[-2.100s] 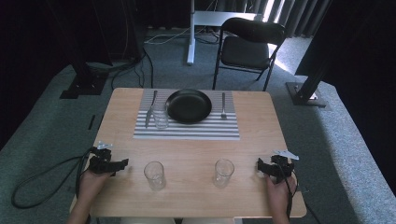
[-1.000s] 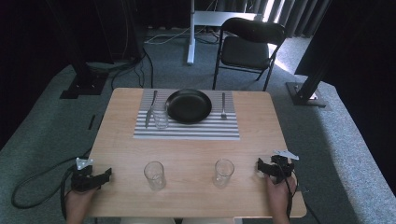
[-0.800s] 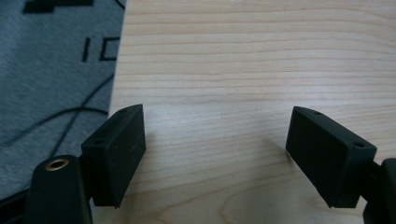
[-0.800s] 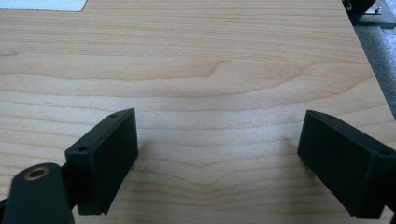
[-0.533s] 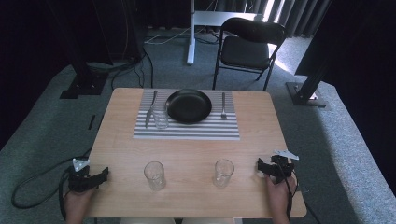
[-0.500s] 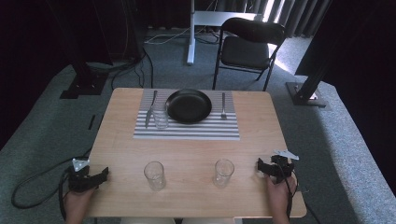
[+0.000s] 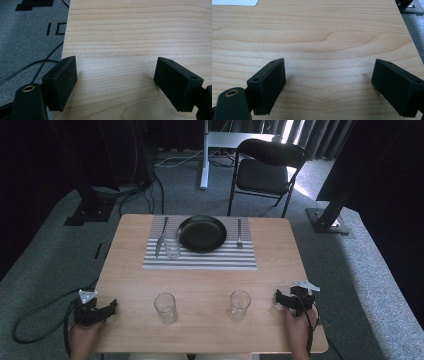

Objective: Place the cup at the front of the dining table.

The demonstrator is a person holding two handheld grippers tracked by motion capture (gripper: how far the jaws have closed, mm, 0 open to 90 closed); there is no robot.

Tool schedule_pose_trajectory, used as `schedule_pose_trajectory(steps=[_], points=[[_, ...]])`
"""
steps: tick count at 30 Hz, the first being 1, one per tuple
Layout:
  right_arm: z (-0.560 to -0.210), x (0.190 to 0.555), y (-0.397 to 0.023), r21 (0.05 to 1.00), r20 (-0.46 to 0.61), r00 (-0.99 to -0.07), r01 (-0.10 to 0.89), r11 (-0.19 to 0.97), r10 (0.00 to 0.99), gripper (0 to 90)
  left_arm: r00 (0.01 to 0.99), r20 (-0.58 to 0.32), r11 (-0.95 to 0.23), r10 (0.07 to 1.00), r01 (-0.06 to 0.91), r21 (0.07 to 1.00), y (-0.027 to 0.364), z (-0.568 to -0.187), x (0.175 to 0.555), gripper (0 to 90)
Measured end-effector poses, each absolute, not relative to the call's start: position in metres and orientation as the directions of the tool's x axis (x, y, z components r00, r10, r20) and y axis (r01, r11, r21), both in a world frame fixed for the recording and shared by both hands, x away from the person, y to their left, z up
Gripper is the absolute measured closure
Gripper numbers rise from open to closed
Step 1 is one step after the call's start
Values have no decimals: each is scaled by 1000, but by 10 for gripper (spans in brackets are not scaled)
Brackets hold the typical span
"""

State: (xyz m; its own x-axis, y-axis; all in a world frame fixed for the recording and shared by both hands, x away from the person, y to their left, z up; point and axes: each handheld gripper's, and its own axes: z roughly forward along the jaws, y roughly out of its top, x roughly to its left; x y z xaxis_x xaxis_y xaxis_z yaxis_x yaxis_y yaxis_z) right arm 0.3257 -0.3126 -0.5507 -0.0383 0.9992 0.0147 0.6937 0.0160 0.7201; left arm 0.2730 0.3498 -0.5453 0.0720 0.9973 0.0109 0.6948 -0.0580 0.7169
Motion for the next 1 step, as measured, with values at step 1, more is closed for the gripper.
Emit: schedule_pose_trajectory(steps=[1], points=[[-551, 326, -313, 720, 14, -39, 693, 17, 999, 117, 72, 11, -58, 997, 695, 716, 350, -545, 273, 193]])
